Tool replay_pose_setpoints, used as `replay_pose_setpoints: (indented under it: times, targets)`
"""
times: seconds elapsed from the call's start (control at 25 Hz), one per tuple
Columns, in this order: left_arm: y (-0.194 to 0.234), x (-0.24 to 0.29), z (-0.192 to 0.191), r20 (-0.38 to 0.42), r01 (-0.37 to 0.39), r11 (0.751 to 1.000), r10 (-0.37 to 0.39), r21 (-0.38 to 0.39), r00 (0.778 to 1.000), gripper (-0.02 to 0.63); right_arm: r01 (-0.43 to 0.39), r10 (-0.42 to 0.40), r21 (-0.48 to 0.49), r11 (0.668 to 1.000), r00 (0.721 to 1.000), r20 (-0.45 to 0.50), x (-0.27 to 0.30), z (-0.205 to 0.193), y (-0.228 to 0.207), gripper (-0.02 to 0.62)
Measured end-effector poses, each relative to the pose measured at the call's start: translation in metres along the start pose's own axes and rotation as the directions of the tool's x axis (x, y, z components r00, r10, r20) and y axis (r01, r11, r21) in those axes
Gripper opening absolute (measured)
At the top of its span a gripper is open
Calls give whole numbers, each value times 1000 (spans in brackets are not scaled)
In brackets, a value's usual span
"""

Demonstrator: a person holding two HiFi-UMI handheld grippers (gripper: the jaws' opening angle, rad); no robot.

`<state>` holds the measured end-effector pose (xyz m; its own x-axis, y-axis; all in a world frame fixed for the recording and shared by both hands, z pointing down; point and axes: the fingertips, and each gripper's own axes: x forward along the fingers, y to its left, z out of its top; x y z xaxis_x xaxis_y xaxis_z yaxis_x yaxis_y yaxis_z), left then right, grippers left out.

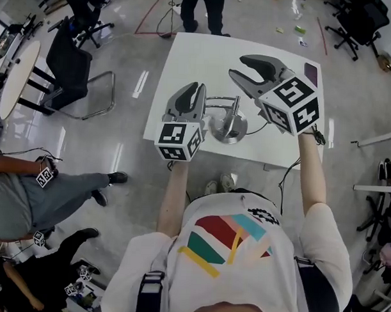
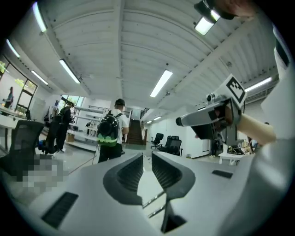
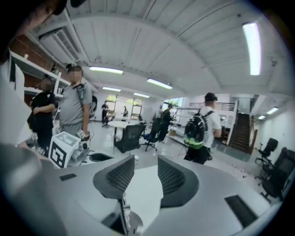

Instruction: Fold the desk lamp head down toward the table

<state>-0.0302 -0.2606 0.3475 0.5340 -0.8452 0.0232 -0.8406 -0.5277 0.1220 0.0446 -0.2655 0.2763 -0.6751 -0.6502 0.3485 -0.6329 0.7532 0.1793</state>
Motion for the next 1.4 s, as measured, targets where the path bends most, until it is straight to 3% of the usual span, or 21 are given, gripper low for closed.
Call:
replay_pose_setpoints:
  times: [0.12,0.24,0.4,0.48,0.64,0.88,1.04,1.24,1.4]
  targets:
    - [-35,15,49,75,82,995,-86,64,993,103,174,-196,154,973,970,144,-50,0,-32,161]
    - [-65,24,79,136,143,988,-151,66,979,103,281,-349,307,909,917,192,-94,-23,-42,161]
    - [-103,19,97,181,205,976,-215,69,960,101,278,-440,546,790,878,191,-134,-64,-31,161]
    - [-125,21,94,168,243,966,-254,82,952,101,281,-459,586,760,871,177,-150,-82,-26,161]
    - [-150,26,81,132,288,952,-300,98,945,101,353,-503,551,757,852,145,-165,-100,-21,161]
    - [-168,29,78,148,318,945,-325,70,934,98,395,-553,543,741,818,161,-189,-107,-25,160]
    - [-182,33,86,126,346,931,-360,117,924,89,409,-560,551,728,817,134,-191,-101,-27,160]
    - [-186,32,80,121,385,916,-397,112,910,89,418,-550,531,737,827,114,-178,-105,-21,160]
    - [-180,28,79,111,377,919,-389,111,915,89,433,-550,508,745,830,99,-175,-102,-17,160]
